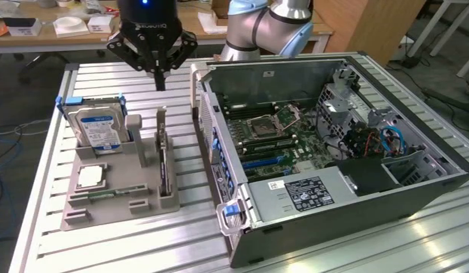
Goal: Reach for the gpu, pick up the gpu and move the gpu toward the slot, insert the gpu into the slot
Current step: 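Reach for the gpu, then pick up the gpu and move the gpu toward the slot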
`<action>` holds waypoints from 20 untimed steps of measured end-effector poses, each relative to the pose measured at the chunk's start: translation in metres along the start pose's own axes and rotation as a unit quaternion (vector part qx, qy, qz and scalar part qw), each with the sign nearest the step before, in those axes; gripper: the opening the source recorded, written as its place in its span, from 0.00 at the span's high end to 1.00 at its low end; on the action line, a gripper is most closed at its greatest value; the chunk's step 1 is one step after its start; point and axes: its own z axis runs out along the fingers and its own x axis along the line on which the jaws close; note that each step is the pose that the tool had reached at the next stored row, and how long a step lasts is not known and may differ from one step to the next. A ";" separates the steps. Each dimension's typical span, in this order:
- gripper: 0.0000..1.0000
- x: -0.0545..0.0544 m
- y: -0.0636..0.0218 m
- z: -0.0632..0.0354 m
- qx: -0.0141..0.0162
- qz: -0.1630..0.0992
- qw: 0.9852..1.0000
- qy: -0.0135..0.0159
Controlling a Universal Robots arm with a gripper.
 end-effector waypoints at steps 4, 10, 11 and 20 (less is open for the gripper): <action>0.90 0.013 -0.0010 -0.0002 0.000 0.000 1.000 0.000; 0.90 0.025 -0.0019 -0.0005 0.000 0.000 1.000 0.000; 0.90 0.025 -0.0019 -0.0005 0.000 0.000 1.000 0.000; 0.90 0.025 -0.0019 -0.0005 0.000 0.000 1.000 0.000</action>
